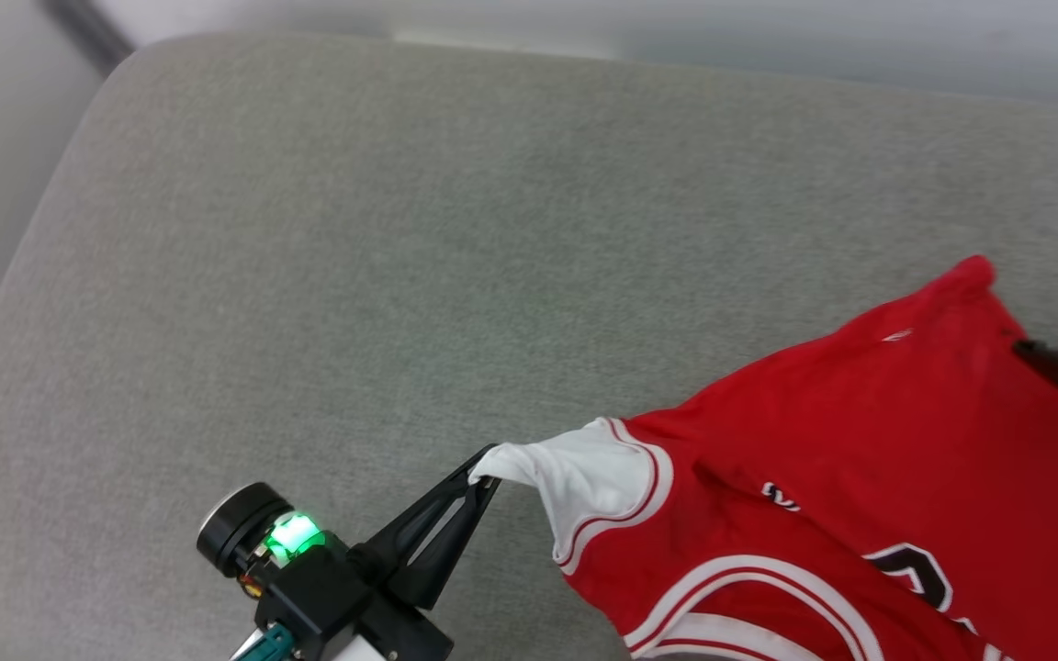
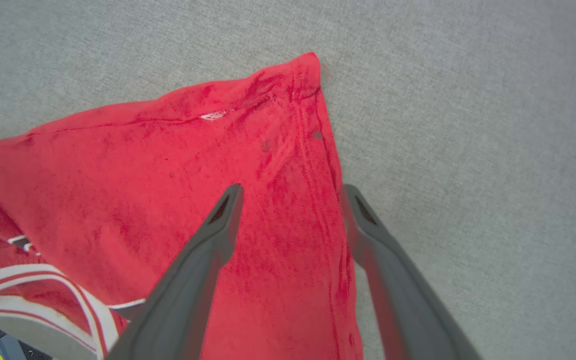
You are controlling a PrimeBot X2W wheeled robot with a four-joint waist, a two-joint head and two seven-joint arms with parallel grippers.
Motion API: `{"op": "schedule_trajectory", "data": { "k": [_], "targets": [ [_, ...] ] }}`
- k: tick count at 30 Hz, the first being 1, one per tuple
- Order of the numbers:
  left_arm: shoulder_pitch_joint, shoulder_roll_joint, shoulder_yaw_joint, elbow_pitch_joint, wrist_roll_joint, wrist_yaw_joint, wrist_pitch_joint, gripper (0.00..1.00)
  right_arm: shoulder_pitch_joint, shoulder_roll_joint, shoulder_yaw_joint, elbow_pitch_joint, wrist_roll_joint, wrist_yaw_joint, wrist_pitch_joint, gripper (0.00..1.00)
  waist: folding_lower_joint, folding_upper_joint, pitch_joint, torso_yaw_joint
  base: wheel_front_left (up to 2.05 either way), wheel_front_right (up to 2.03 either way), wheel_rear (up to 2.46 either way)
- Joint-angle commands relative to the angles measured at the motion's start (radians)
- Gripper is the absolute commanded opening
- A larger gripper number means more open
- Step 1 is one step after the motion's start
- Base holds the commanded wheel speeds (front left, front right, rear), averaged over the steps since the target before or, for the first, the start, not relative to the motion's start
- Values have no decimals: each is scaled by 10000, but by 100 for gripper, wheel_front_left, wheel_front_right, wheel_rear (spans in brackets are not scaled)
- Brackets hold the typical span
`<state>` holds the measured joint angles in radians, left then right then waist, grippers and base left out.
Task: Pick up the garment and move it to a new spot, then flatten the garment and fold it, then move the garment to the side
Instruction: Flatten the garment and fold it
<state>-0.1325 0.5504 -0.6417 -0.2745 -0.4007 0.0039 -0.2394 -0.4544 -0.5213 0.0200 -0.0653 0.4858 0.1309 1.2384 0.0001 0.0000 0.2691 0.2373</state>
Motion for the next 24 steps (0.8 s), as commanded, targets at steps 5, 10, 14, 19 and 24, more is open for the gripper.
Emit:
{"op": "schedule_trajectory", "data": {
  "k": [5,10,14,19,24],
  "targets": [
    [-583,-371,-229,-40,239,-198,-104,0,-1164,-314,327,1341,-704,-4,32,100,-1,0,1142,1189,0,0,0],
    [-906,-740,-452,220,349,-387,-158,0,-1592,-579,616,2548,-1003,-4,-234,100,-1,0,1453,1644,0,0,0],
    [-1049,-937,-514,429,345,-471,-204,0,-1414,-854,1047,3120,-1266,-7,-396,100,-1,0,1590,1876,0,0,0],
    [-1056,-1104,-526,619,356,-541,-230,0,-856,-916,1289,3786,-1099,-7,-502,100,-1,0,1720,2068,0,0,0],
    [-1069,-1167,-450,705,382,-621,-262,0,-398,-1030,1412,4264,-1115,-12,-585,5,-1,0,1769,2148,0,0,0]
  ]
}}
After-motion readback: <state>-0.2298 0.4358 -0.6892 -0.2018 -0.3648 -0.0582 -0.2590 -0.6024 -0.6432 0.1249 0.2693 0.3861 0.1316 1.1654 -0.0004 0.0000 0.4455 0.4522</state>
